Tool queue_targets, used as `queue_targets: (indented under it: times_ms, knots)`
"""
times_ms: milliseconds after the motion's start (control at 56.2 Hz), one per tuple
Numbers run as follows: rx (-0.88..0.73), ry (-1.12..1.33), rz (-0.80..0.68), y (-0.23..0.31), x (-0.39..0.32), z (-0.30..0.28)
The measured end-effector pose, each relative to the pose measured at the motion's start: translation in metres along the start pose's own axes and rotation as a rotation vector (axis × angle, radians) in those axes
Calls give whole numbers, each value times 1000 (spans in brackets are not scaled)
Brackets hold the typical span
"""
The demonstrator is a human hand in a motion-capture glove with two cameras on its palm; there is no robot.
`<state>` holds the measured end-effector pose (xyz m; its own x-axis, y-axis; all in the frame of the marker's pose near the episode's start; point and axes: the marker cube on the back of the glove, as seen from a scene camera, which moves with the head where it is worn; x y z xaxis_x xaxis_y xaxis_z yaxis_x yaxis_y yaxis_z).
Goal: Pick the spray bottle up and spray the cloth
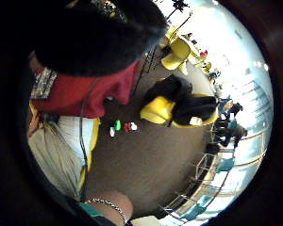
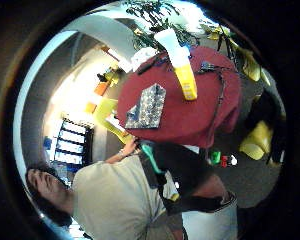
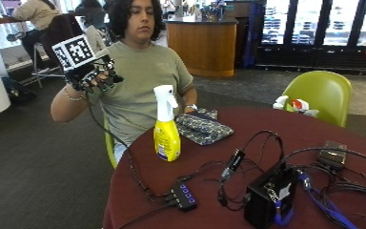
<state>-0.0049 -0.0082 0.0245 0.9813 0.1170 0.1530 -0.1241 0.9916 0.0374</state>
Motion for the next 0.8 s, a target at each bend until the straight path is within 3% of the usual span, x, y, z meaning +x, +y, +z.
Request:
queue_targets:
  times_ms: [125, 214, 285, 374, 498, 587, 730, 801]
  knots:
    - [7, -202, 27, -22, -2, 18]
    - [127, -500, 264, -54, -10, 43]
    - [85, -688, 119, -59, -15, 65]
    - [146, -819, 150, -86, -25, 90]
    - [235, -851, 261, -126, -38, 113]
    - [283, -831, 167, -146, -41, 131]
    - [422, -798, 304, -177, -48, 150]
    - [486, -745, 237, -185, -49, 161]
